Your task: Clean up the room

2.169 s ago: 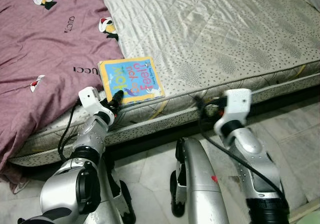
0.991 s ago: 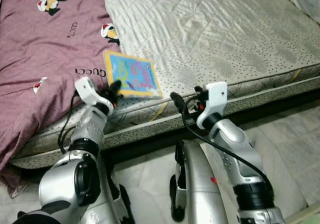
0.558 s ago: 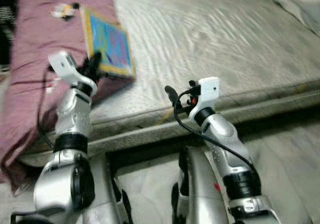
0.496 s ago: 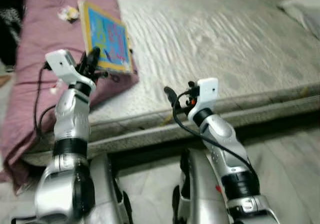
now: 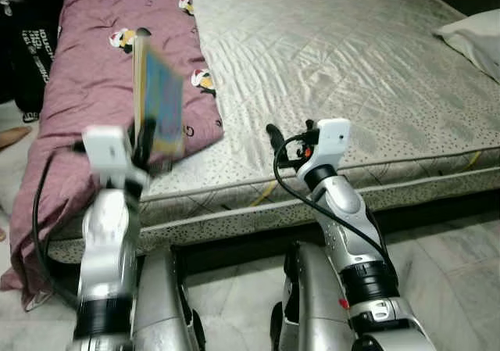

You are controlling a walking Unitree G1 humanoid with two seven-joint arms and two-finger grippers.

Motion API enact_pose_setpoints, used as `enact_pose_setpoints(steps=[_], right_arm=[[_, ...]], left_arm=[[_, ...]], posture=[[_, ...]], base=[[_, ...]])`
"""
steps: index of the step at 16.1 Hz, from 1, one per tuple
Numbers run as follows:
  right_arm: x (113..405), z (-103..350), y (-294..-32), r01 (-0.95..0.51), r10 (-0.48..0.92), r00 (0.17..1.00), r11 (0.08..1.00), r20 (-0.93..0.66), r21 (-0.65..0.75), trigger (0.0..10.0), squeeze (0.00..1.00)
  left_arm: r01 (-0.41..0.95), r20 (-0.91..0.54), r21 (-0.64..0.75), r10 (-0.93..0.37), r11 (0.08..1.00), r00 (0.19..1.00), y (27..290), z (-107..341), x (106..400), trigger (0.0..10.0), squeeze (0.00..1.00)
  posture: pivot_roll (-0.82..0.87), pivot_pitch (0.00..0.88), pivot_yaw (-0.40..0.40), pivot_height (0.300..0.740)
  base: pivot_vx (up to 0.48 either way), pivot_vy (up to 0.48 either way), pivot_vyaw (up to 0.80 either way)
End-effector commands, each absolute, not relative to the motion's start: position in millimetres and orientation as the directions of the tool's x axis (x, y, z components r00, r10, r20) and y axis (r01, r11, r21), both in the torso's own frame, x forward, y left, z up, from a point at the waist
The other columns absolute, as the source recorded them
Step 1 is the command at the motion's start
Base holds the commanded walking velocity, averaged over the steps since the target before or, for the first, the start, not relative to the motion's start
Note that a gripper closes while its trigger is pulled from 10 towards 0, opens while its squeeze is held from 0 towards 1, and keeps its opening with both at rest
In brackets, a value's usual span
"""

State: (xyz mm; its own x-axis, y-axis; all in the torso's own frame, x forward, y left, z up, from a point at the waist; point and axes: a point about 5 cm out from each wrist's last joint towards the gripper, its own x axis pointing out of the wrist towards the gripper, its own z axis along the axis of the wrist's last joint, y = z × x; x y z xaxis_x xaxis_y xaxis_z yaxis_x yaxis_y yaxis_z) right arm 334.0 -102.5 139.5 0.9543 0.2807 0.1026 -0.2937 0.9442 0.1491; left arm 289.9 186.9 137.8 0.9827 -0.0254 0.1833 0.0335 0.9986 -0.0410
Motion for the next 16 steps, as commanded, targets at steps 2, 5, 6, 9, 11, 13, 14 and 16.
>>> enact_pose_setpoints(steps=[2,5,6,9,11,13,14,16], right_arm=[[341,144,-110,-0.260,0.242,0.963,0.951,0.117,0.167,10.0,0.00],[346,149,-108,-0.261,0.241,0.961,0.951,0.133,0.166,10.0,0.00],[347,150,-108,-0.262,0.240,0.961,0.951,0.137,0.165,10.0,0.00],[346,149,-108,-0.262,0.240,0.960,0.951,0.141,0.166,10.0,0.00],[345,148,-107,-0.264,0.242,0.960,0.950,0.140,0.166,10.0,0.00],[345,147,-105,-0.267,0.245,0.959,0.949,0.141,0.166,10.0,0.00],[345,147,-105,-0.267,0.245,0.959,0.949,0.142,0.167,10.0,0.00],[345,148,-105,-0.261,0.238,0.961,0.951,0.144,0.167,10.0,0.00]], left_arm=[[0.006,0.261,0.008,-0.008,1.000,0.965,183,160,286,10.0,0.00],[-0.022,0.264,0.029,0.014,0.999,0.964,184,163,291,10.0,0.00],[-0.020,0.269,0.032,0.010,0.999,0.963,183,165,292,10.0,0.00],[-0.011,0.279,0.026,0.003,1.000,0.960,179,170,294,10.0,0.00],[-0.009,0.270,0.029,0.000,1.000,0.963,176,168,294,10.0,0.00],[0.002,0.234,0.062,-0.017,0.998,0.972,173,163,296,10.0,0.00],[0.000,0.228,0.073,-0.016,0.997,0.974,171,162,296,10.0,0.00],[-0.011,0.196,0.049,0.002,0.999,0.981,172,156,294,10.0,0.00]], posture=[[0.05,0.000,-0.031,0.548],[0.04,0.000,-0.032,0.585],[0.04,0.000,-0.032,0.594],[0.04,0.000,-0.030,0.626],[0.04,0.000,-0.030,0.649],[0.03,0.000,-0.029,0.677],[0.03,0.000,-0.029,0.686],[0.04,0.000,-0.027,0.714]], base=[[0.000,0.000,0.00],[0.000,0.000,0.00],[0.000,0.000,0.00],[0.000,0.000,0.00],[0.000,0.000,0.00],[0.000,0.000,0.00],[0.000,0.000,0.00],[0.000,0.000,0.00]])
